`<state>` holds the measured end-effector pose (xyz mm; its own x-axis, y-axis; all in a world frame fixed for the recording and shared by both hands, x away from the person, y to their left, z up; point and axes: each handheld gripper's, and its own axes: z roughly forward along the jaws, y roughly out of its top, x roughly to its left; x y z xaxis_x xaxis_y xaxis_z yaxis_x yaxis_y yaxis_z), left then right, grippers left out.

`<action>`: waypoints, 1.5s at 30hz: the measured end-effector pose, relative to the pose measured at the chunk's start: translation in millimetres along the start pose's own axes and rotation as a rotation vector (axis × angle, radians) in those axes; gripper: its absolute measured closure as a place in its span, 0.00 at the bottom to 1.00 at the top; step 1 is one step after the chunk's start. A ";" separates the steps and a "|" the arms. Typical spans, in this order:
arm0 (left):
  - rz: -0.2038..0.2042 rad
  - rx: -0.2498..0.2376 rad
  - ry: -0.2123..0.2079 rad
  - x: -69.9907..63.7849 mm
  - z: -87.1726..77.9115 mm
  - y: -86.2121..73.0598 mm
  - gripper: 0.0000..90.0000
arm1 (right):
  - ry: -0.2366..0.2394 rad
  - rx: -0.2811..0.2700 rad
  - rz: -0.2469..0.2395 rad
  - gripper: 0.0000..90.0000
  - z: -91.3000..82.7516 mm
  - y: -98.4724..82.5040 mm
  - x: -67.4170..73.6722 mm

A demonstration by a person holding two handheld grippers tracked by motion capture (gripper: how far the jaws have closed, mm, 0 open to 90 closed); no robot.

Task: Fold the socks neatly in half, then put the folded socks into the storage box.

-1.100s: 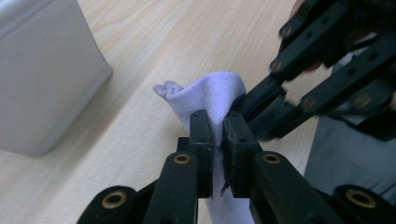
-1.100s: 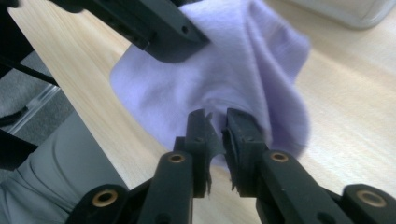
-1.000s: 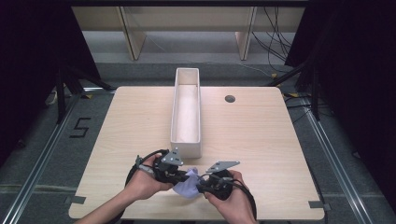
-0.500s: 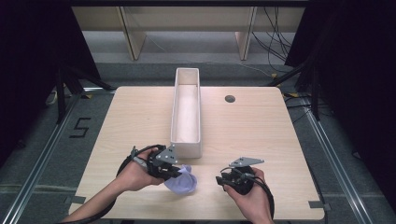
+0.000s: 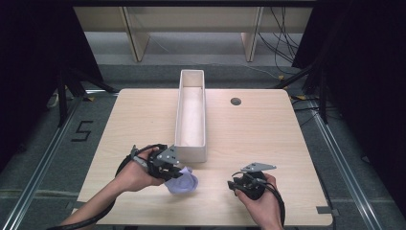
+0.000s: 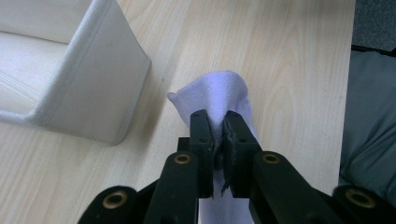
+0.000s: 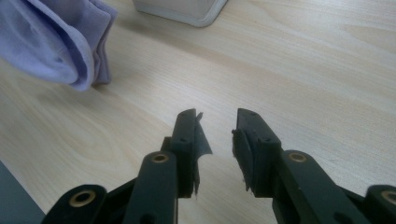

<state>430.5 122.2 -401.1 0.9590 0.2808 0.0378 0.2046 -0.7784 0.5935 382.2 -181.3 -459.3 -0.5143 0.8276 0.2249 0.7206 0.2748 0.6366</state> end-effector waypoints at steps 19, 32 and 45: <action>0.002 0.019 -0.007 3.9 -7.2 8.5 0.93 | 0.000 -0.017 -0.001 0.77 -0.9 0.0 -3.3; 0.027 0.018 -0.003 7.7 -16.2 14.1 0.93 | -0.011 -0.037 0.035 0.76 -10.5 -3.0 -7.7; 0.017 0.011 0.018 7.4 -26.6 11.8 0.93 | -0.006 -0.048 0.005 0.75 -9.0 1.1 -5.3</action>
<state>434.8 130.0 -372.4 0.9586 0.2778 0.0624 0.1907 -0.7893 0.5837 381.5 -189.7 -453.2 -0.5074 0.8322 0.2238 0.7003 0.2469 0.6698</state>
